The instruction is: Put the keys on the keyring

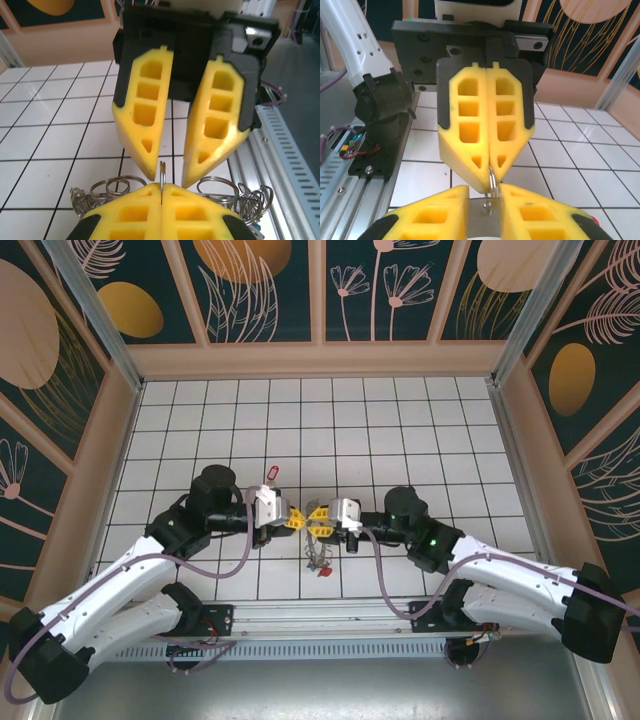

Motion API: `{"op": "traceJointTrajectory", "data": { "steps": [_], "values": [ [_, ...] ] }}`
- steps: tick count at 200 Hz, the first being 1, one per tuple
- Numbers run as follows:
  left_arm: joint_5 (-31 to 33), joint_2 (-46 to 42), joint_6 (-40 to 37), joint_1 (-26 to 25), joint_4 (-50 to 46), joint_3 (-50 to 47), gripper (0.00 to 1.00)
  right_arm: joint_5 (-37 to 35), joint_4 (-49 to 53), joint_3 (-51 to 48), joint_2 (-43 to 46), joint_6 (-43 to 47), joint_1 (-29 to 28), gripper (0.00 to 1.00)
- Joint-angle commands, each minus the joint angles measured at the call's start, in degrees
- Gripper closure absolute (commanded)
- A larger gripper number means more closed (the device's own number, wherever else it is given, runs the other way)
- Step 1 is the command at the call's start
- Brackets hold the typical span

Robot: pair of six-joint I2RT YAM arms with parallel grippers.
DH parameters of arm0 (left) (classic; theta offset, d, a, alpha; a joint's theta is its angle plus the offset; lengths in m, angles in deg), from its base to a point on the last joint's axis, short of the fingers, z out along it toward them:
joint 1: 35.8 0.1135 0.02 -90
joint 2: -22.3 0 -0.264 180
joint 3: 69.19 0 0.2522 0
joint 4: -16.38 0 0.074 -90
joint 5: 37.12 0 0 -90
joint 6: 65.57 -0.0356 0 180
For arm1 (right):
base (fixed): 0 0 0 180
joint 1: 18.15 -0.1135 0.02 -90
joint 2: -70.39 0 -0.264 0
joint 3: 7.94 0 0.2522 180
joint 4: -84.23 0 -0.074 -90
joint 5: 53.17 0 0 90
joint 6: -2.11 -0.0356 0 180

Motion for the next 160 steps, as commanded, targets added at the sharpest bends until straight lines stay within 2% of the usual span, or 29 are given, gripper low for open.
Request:
{"op": "traceJointTrajectory", "data": {
  "steps": [1, 44, 98, 116, 133, 150, 160],
  "values": [
    [1.07, 0.89, -4.81, -0.06, -4.31, 2.89, 1.00, -0.18, 9.63, 3.36, 0.17, 6.46, -0.33, 0.75],
    [1.02, 3.54, -6.64, -0.10, -6.30, 4.95, 1.00, -1.27, 12.73, 5.60, -2.40, 8.03, -0.33, 0.79],
    [-1.28, 3.11, -6.89, -0.13, -5.87, 4.97, 1.00, -2.24, 10.87, 5.49, -4.33, 6.04, -0.40, 0.76],
    [-1.87, 3.36, -6.72, -0.10, -5.74, 4.81, 1.00, -1.22, 10.13, 5.86, -5.06, 5.59, -0.33, 0.84],
    [-2.00, 3.71, -6.67, -0.12, -5.98, 4.94, 1.00, -0.31, 9.32, 6.04, -5.13, 5.24, -0.33, 0.86],
    [-1.87, 3.82, -6.80, -0.06, -6.46, 5.04, 1.00, -0.22, 9.78, 6.46, -5.16, 5.30, -0.36, 1.00],
    [-1.74, 3.78, -6.90, -0.10, -6.75, 5.13, 1.00, -0.39, 10.33, 6.70, -5.21, 5.58, -0.33, 1.00]
  ]
}}
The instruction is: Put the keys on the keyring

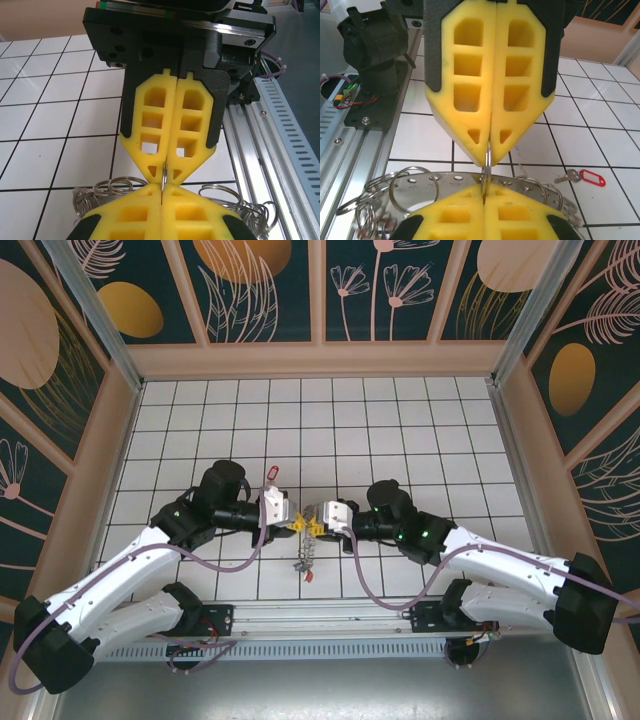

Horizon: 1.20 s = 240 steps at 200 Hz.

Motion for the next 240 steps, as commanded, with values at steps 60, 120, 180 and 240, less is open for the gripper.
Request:
{"op": "traceJointTrajectory", "data": {
  "steps": [60, 120, 180, 240],
  "values": [
    [-1.84, -0.04, -1.71, -0.13, -0.06, 1.96, 1.00, 1.60, 0.46, 2.44, 1.15, 0.13, -0.33, 0.78],
    [-0.74, 1.26, -2.06, -0.15, -0.79, 2.31, 1.00, 2.08, 2.58, 3.52, 0.84, 0.79, -0.33, 1.00],
    [0.10, -7.85, 8.03, -0.13, 13.86, -3.73, 0.80, 3.06, -25.30, -7.96, 7.63, -11.85, 1.16, 1.00],
    [-1.76, -8.25, 12.14, -0.14, 16.52, -4.45, 0.60, 3.24, -30.99, -11.49, 11.39, -14.46, 1.64, 1.00]
  ]
}}
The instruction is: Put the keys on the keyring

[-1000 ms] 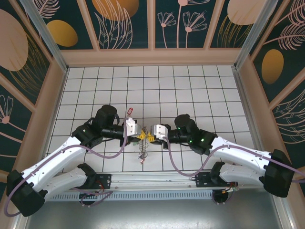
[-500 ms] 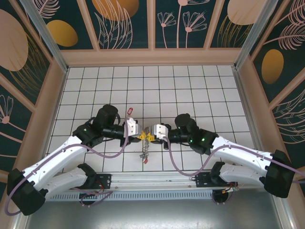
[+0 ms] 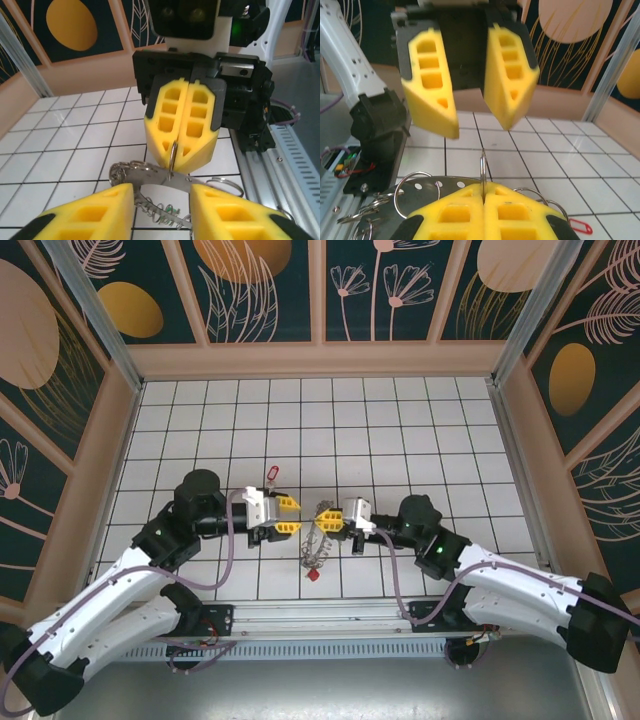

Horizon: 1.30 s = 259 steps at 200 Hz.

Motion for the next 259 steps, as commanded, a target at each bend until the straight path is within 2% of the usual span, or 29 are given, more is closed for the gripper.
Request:
{"op": "traceJointTrajectory", "data": {
  "steps": [1, 55, 117, 134, 182, 223, 259],
  "values": [
    [-2.30, 1.23, 3.37, -0.16, 4.26, -0.43, 0.60, 1.65, -7.98, -0.50, 1.86, -2.46, 0.24, 1.00],
    [-6.44, 5.04, 5.27, -0.13, 6.83, 1.92, 0.60, 2.04, -8.41, -0.36, 1.70, -2.70, 0.08, 1.00],
    [-11.93, 5.66, 6.73, -0.11, 8.35, 2.19, 0.67, 2.41, -6.60, -0.25, 1.27, -1.44, -0.30, 1.00],
    [-12.07, 6.03, 6.30, -0.17, 7.51, 2.58, 0.73, 3.04, -6.24, -0.01, 1.03, -1.31, -0.32, 1.00],
    [-11.80, 7.27, 5.14, -0.11, 6.32, 3.52, 0.76, 4.11, -6.82, 0.70, -0.03, -1.09, -0.52, 1.00],
    [-12.30, 7.46, 4.31, -0.17, 5.50, 3.64, 0.97, 4.18, -7.55, 0.85, -0.72, -1.20, -0.73, 1.00],
    [-12.78, 7.81, 4.83, -0.16, 5.77, 2.79, 0.86, 4.33, -10.66, -0.03, -0.70, -2.19, -0.83, 1.00]
  ]
}}
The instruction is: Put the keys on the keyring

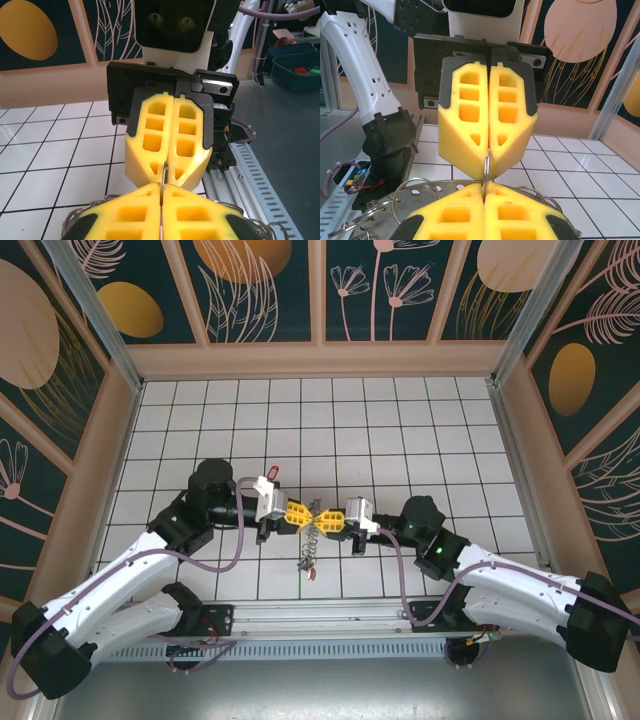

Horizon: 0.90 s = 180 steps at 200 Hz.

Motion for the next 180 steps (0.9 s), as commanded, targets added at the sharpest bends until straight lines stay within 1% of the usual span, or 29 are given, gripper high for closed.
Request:
{"op": "traceJointTrajectory", "data": {
  "steps": [1, 11, 25, 34, 40, 66, 88, 94, 98, 105, 121, 130, 141, 146, 165, 180],
  "values": [
    [-2.11, 0.53, 0.03, -0.19, 0.13, 1.01, 0.86, 1.68, -6.52, 0.21, -0.08, -0.70, -0.72, 1.00],
    [-2.82, 0.75, 0.39, -0.19, 0.42, 0.97, 0.84, 1.58, -6.52, 0.09, -0.19, -0.58, -0.70, 1.00],
    [-3.71, 0.88, 0.36, -0.17, 0.53, 0.82, 0.84, 1.40, -6.66, -0.06, 0.01, -0.50, -0.66, 1.00],
    [-3.96, 0.98, 0.13, -0.20, 0.29, 0.88, 0.92, 1.40, -6.60, -0.06, 0.06, -0.48, -0.66, 1.00],
    [-4.23, 1.13, -0.47, -0.19, -0.15, 1.04, 1.00, 1.40, -6.63, -0.14, -0.02, -0.51, -0.66, 1.00],
    [-3.73, 0.85, -2.52, -0.20, -1.78, 1.44, 1.00, 1.23, -6.56, -0.23, 0.27, -0.49, -0.66, 1.00],
    [0.28, -0.68, -3.77, -0.18, -2.99, 1.76, 1.00, -0.10, -3.43, 0.18, 0.16, 0.73, -0.66, 1.00],
    [1.69, -1.14, -4.62, -0.15, -4.18, 2.11, 1.00, -0.68, -1.87, 0.36, 0.16, 1.21, -0.66, 0.88],
    [2.73, -1.47, -5.32, -0.20, -5.21, 2.42, 1.00, -1.18, -0.81, 0.51, 0.17, 1.62, -0.67, 0.82],
    [5.09, -1.95, -6.32, -0.13, -7.23, 3.03, 1.00, -2.10, 1.04, 0.64, 0.33, 2.27, -0.58, 0.77],
    [11.43, -2.84, -8.47, -0.15, -12.03, 4.38, 1.00, -4.20, 4.56, 0.74, 0.85, 4.38, -0.50, 0.71],
    [16.84, -3.43, -8.67, -0.17, -13.39, 4.47, 1.00, -5.62, 5.90, 0.65, 1.31, 5.46, -0.52, 0.69],
    [22.33, -4.46, -8.58, -0.20, -14.20, 3.90, 1.00, -6.76, 5.63, 0.01, 2.21, 6.36, -0.44, 0.68],
    [24.30, -5.08, -9.01, -0.19, -14.52, 3.47, 1.00, -7.55, 4.92, -0.39, 2.61, 6.46, -0.32, 0.66],
    [29.72, -8.10, -9.25, -0.17, -13.79, 1.75, 1.00, -11.33, 1.44, -2.15, 3.78, 5.47, 0.55, 0.53],
    [33.92, -9.98, -8.71, -0.06, -13.27, 0.79, 1.00, -15.68, 0.86, -1.91, 3.51, 2.79, 2.07, 0.50]
  ]
}}
